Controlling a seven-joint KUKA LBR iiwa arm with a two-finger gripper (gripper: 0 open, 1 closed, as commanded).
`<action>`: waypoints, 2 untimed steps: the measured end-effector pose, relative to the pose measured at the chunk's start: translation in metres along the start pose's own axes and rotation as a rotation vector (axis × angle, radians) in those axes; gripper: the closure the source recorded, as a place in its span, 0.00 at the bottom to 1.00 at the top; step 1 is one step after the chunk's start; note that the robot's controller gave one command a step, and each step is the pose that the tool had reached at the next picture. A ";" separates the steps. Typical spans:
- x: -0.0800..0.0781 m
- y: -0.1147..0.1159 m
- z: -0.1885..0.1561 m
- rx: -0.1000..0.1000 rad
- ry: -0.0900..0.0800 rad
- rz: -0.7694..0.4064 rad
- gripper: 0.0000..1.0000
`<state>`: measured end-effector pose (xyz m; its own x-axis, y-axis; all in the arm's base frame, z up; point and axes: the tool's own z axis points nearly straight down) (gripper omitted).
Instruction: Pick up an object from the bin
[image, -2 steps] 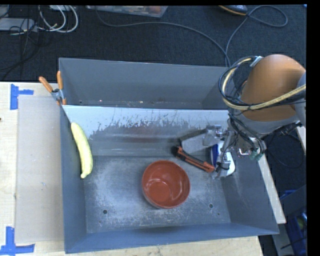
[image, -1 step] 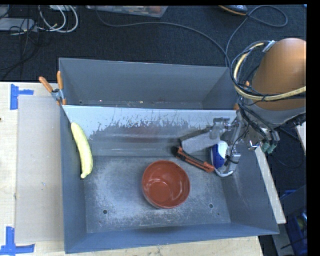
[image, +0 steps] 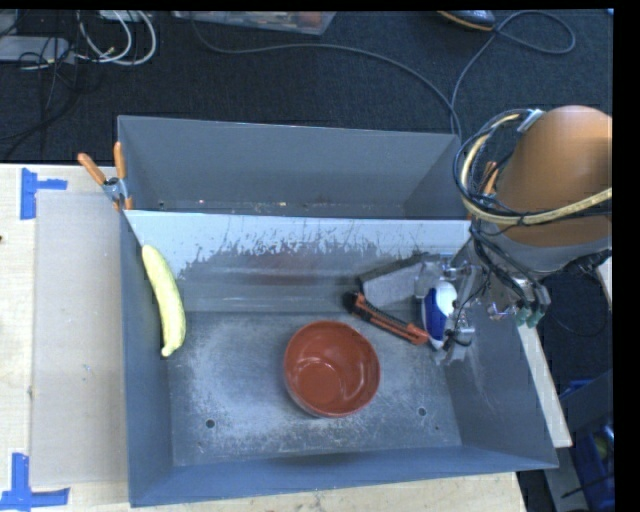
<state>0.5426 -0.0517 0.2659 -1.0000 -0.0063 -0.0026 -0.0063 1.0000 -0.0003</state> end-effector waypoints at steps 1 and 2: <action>0.047 0.000 0.023 -0.001 0.003 -0.131 0.00; 0.061 0.025 0.052 -0.001 0.004 0.062 0.00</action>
Offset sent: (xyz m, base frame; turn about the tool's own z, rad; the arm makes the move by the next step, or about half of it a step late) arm -0.0637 0.0325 -0.0609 0.0777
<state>0.4812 -0.0272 0.2138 -0.9984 0.0561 0.0015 0.0561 0.9984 0.0005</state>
